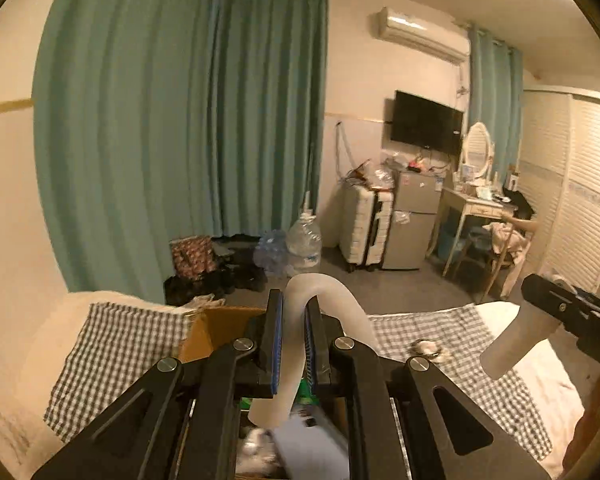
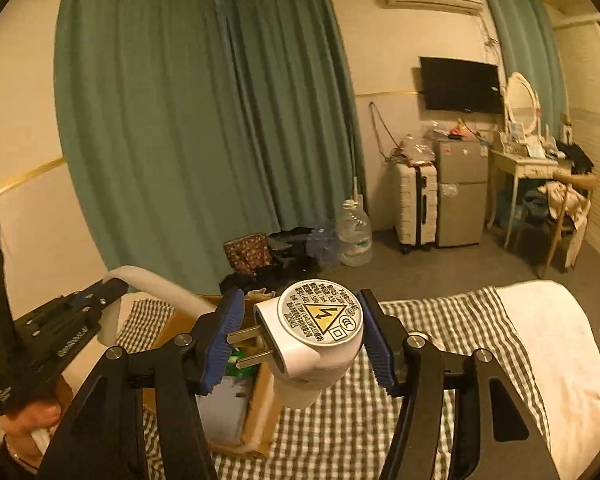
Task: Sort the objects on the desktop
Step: 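Lift the foam rod and plug and carry them over the cardboard box, then lower and open both tools to drop the rod and plug into the box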
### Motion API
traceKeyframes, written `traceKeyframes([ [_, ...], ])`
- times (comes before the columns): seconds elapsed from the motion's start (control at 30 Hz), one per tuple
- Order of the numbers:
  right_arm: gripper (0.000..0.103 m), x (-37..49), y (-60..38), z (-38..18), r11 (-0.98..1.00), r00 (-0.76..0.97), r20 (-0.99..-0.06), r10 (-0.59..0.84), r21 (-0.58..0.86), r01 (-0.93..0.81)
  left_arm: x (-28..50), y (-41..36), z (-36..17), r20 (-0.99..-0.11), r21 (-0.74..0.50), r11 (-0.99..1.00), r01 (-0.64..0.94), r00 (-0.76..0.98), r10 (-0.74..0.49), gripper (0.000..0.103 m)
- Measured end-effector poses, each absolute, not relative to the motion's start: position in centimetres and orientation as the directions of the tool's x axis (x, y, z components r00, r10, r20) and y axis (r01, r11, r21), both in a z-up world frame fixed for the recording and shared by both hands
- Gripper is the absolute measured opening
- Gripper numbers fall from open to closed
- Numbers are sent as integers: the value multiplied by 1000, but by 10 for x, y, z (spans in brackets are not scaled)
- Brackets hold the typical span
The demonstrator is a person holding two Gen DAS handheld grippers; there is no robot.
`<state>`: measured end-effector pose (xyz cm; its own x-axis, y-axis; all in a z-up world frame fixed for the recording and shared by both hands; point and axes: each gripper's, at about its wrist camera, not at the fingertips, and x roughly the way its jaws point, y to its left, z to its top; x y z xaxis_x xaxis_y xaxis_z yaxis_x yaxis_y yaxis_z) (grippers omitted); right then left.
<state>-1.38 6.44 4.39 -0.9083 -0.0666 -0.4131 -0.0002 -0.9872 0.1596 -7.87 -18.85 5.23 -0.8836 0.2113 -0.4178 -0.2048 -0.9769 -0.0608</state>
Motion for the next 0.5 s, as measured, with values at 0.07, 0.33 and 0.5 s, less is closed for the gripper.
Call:
traceKeyframes([
  [0.07, 58, -26, 48, 41, -987, -905, -416, -84, 162, 17, -91, -203, 43, -437, -71, -981, -178, -879, 191, 9],
  [0.33, 58, -81, -1, 5, -971, -896, -431, -110, 240, 4, -134, -223, -8, -546, -102, -971, -218, -804, 238, 9],
  [0.5, 57, -122, -17, -29, -957, -847, -510, -150, 291, -6, -159, -236, -37, -593, -134, -972, -193, -770, 235, 9],
])
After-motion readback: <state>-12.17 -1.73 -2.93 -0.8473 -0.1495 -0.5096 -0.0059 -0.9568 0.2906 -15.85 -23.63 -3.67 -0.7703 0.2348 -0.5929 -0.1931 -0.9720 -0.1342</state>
